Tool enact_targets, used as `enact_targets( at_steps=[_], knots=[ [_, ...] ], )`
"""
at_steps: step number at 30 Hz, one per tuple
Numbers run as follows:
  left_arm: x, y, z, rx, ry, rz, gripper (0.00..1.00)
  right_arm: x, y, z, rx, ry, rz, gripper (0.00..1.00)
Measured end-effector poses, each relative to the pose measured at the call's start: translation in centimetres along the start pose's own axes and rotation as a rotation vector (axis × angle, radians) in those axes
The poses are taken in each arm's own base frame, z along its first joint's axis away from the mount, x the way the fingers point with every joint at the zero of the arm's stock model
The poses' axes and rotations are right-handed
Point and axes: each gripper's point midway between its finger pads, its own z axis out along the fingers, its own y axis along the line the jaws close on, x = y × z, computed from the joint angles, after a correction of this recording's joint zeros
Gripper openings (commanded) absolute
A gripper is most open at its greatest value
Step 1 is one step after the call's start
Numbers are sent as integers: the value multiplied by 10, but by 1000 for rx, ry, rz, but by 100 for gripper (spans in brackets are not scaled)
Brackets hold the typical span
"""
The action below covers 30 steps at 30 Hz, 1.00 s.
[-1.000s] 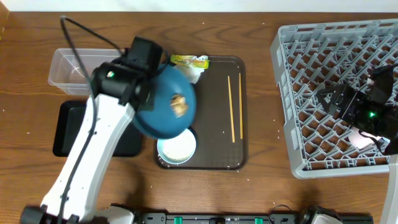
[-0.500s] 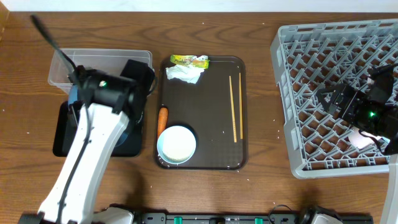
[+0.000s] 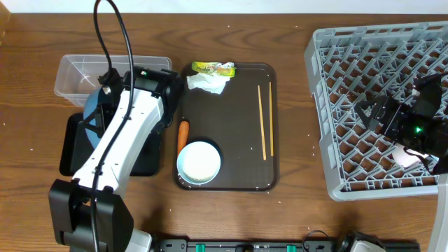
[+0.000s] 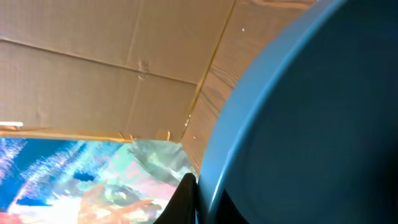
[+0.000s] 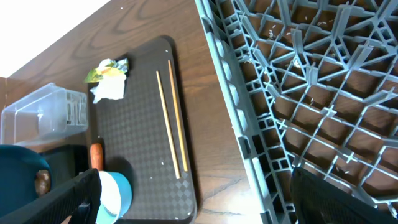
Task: Sort waste into correct bins and load items into the dishwasher rack
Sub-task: 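Lift the blue plate over the black tray and tip the food scrap off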
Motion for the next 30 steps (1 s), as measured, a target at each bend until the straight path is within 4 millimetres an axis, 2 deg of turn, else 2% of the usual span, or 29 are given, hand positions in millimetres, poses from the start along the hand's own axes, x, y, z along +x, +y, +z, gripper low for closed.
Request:
enact_targets(
  at_steps=[17, 22, 30],
  knots=[
    [-1, 8, 8, -29, 11, 76, 6, 0, 0, 0, 0, 0, -6, 91],
    [7, -1, 7, 22, 57, 108, 6, 0, -1, 0, 6, -1, -6, 91],
    [6, 0, 6, 15, 45, 128, 6, 3, -5, 0, 26, 9, 2, 91]
  ],
)
